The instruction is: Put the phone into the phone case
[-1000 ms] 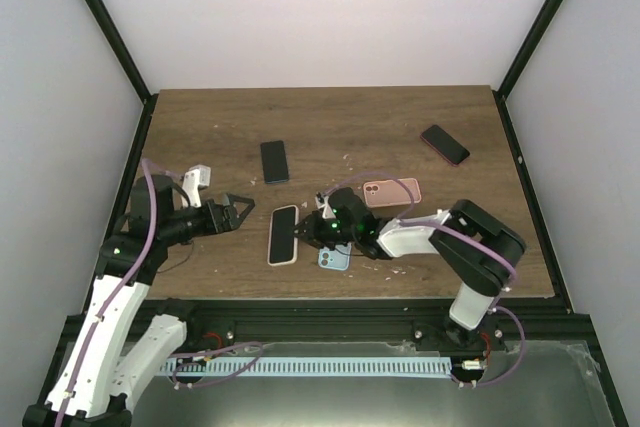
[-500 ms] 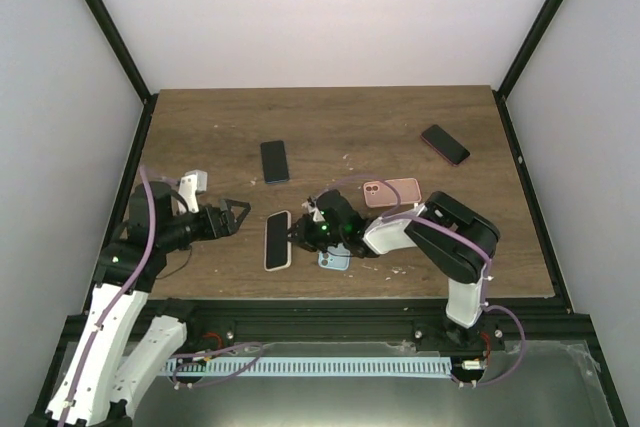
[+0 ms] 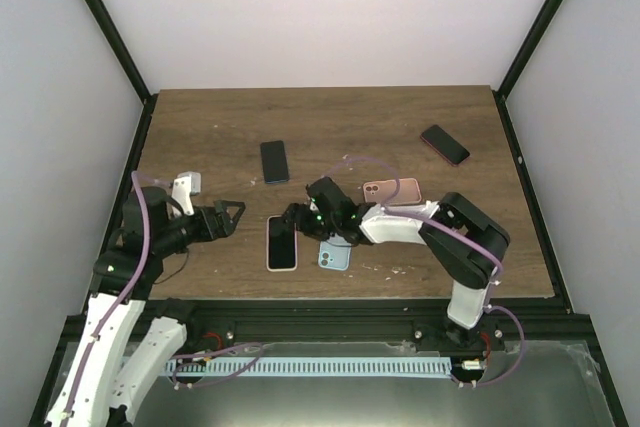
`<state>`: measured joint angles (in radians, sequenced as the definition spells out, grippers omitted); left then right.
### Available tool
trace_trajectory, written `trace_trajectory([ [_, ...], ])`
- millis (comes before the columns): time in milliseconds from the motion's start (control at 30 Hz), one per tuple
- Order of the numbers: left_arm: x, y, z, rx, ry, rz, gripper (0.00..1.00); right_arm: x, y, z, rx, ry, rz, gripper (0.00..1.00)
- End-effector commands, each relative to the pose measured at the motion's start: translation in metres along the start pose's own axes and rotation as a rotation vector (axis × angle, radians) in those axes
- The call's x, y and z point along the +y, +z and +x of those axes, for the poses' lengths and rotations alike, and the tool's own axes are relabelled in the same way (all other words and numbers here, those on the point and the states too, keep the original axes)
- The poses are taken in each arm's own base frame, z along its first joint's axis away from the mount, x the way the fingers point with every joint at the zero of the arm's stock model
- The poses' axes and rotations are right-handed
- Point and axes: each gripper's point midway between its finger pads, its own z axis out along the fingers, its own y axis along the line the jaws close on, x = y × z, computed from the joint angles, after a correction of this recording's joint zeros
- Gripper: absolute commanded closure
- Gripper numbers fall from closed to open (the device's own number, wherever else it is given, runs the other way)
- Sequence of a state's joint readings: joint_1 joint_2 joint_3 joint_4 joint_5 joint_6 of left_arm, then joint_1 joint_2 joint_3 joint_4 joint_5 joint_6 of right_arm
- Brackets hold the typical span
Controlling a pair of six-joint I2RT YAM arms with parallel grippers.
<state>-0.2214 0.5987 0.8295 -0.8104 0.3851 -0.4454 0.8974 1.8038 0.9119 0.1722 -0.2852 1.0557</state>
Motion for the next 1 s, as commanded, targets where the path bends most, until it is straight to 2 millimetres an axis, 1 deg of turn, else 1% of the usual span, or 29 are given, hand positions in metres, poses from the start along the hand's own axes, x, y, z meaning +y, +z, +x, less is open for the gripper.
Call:
trace_trajectory([
  [0,0.005,-0.003,-0.002,-0.030,-0.005,-0.027,0.03,0.013,-0.012,-0.034,-0.111,-0.146,0.108,0.13],
  [33,0.005,-0.004,-0.002,-0.033,-0.003,-0.028,0.03,0.018,-0.012,-0.047,-0.144,-0.177,0.139,0.04],
  [67,0.005,-0.005,-0.002,-0.036,-0.003,-0.030,0.03,0.016,-0.009,-0.055,-0.158,-0.192,0.182,0.01],
  [133,0.005,-0.009,-0.003,-0.050,0.000,-0.038,0.03,0.015,-0.004,-0.070,-0.180,-0.226,0.239,0.00],
  [167,0.006,-0.012,-0.005,-0.063,0.003,-0.044,0.03,0.018,0.000,-0.077,-0.189,-0.255,0.249,0.00],
  [233,0.008,-0.017,-0.007,-0.105,0.001,-0.055,0.03,0.016,0.014,-0.091,-0.193,-0.307,0.297,0.00],
  [333,0.004,-0.025,-0.011,-0.165,0.013,-0.031,0.03,0.006,0.030,-0.115,-0.216,-0.344,0.409,0.00],
  [400,0.004,-0.031,-0.013,-0.190,0.017,-0.037,0.03,0.004,0.038,-0.131,-0.240,-0.367,0.455,0.00],
  [567,0.002,-0.035,-0.011,-0.196,0.025,-0.033,0.03,-0.008,0.055,-0.162,-0.281,-0.411,0.548,0.00],
  [633,0.003,-0.034,-0.011,-0.193,0.025,-0.036,0.03,-0.008,0.064,-0.167,-0.276,-0.439,0.552,0.00],
  [767,0.003,-0.034,-0.012,-0.199,0.023,-0.035,0.03,0.001,0.082,-0.173,-0.257,-0.509,0.513,0.00],
  [800,0.003,-0.034,-0.013,-0.201,0.023,-0.035,0.03,0.001,0.084,-0.175,-0.260,-0.517,0.518,0.00],
  [900,0.004,-0.035,-0.013,-0.204,0.022,-0.038,0.03,-0.012,0.096,-0.177,-0.244,-0.525,0.557,0.00],
  [967,0.004,-0.035,-0.012,-0.205,0.022,-0.041,0.03,-0.011,0.103,-0.178,-0.236,-0.538,0.534,0.00],
])
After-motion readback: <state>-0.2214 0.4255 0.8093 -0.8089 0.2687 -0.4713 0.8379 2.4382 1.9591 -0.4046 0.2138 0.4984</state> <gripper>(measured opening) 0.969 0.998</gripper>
